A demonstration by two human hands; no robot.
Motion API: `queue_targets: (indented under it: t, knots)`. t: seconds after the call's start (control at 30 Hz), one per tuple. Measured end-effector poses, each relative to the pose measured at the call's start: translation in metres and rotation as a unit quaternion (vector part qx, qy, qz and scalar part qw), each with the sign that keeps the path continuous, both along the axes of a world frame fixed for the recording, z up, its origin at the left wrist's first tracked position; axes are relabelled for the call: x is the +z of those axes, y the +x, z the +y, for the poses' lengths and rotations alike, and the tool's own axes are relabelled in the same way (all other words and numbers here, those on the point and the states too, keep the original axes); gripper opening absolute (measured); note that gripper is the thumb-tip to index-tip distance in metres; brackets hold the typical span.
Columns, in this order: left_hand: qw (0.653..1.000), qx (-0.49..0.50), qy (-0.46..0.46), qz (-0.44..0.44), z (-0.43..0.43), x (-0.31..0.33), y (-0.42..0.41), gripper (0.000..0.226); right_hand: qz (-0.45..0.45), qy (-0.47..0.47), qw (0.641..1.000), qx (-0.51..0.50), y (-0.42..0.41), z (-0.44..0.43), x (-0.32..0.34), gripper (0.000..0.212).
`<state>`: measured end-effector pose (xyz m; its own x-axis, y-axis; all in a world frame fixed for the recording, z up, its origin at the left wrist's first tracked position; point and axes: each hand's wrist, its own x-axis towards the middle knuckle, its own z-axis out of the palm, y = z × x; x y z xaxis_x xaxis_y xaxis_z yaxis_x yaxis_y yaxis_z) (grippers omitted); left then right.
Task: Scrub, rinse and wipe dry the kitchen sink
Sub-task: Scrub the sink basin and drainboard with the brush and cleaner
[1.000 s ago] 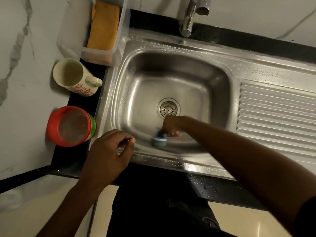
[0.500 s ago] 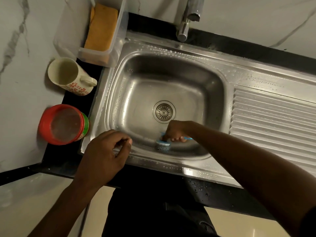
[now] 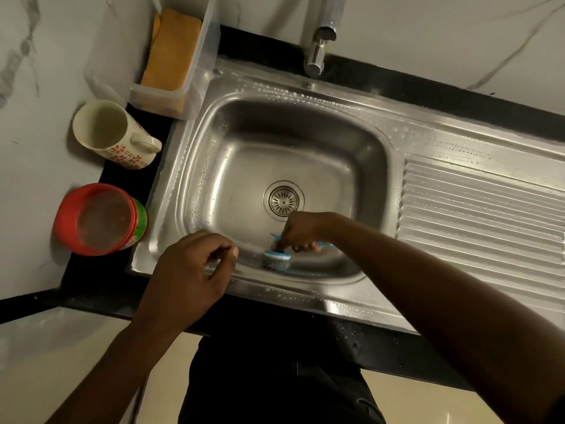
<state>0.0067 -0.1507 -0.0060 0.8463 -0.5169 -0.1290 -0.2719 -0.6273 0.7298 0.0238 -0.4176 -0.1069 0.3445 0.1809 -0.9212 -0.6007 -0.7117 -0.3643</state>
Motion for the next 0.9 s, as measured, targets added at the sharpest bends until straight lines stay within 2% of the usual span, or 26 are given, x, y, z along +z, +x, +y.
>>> queue_targets:
  t: [0.1, 0.2, 0.3, 0.37, 0.43, 0.47, 0.53, 0.63, 0.73, 0.8, 0.87, 0.9]
  knots:
    - [1.0, -0.004, 0.0, -0.006, -0.004, 0.001, -0.004, 0.015, 0.017, -0.011, 1.0, 0.017, -0.004, -0.016, 0.013, 0.038]
    - [1.0, 0.006, 0.001, -0.009, -0.006, -0.001, -0.01, 0.015, 0.053, -0.087, 0.984, 0.148, -0.009, -0.058, 0.026, 0.042]
    - [1.0, 0.015, -0.008, -0.005, -0.007, -0.003, -0.021, 0.014, 0.11, -0.141, 0.961, 0.212, -0.005, -0.077, 0.028, 0.041]
    - [1.0, 0.018, -0.011, 0.0, -0.007, -0.004, -0.028, 0.015, 0.081, -0.165, 0.944, 0.275, -0.001, -0.062, 0.022, 0.036]
    - [1.0, 0.017, -0.009, 0.007, -0.006, -0.003, -0.034, 0.015, 0.014, -0.182, 0.916, 0.358, -0.005, -0.041, 0.008, 0.024]
    - [1.0, 0.017, -0.007, 0.005, -0.005, -0.004, -0.038, 0.015, -0.01, -0.193, 0.906, 0.376, -0.009, -0.034, 0.0, 0.026]
    - [1.0, 0.016, -0.005, 0.007, -0.004, -0.003, -0.045, 0.016, -0.044, -0.218, 0.898, 0.378, -0.019, -0.026, -0.015, 0.039]
    - [1.0, 0.024, -0.005, 0.009, -0.006, -0.005, -0.05, 0.017, -0.075, -0.213, 0.911, 0.345, -0.026, -0.03, -0.016, 0.042]
    - [1.0, 0.023, -0.002, -0.003, -0.017, -0.008, -0.05, 0.017, -0.031, -0.188, 0.924, 0.332, -0.017, -0.047, 0.015, 0.031]
    - [1.0, 0.021, -0.006, -0.007, -0.025, -0.008, -0.05, 0.017, 0.013, -0.192, 0.924, 0.332, -0.006, -0.057, 0.042, 0.036]
    - [1.0, 0.024, -0.011, -0.003, -0.032, -0.008, -0.049, 0.017, 0.023, -0.227, 0.901, 0.368, 0.005, -0.063, 0.057, 0.041]
    - [1.0, 0.023, -0.013, -0.001, -0.034, -0.008, -0.048, 0.017, 0.006, -0.257, 0.878, 0.403, 0.011, -0.062, 0.06, 0.036]
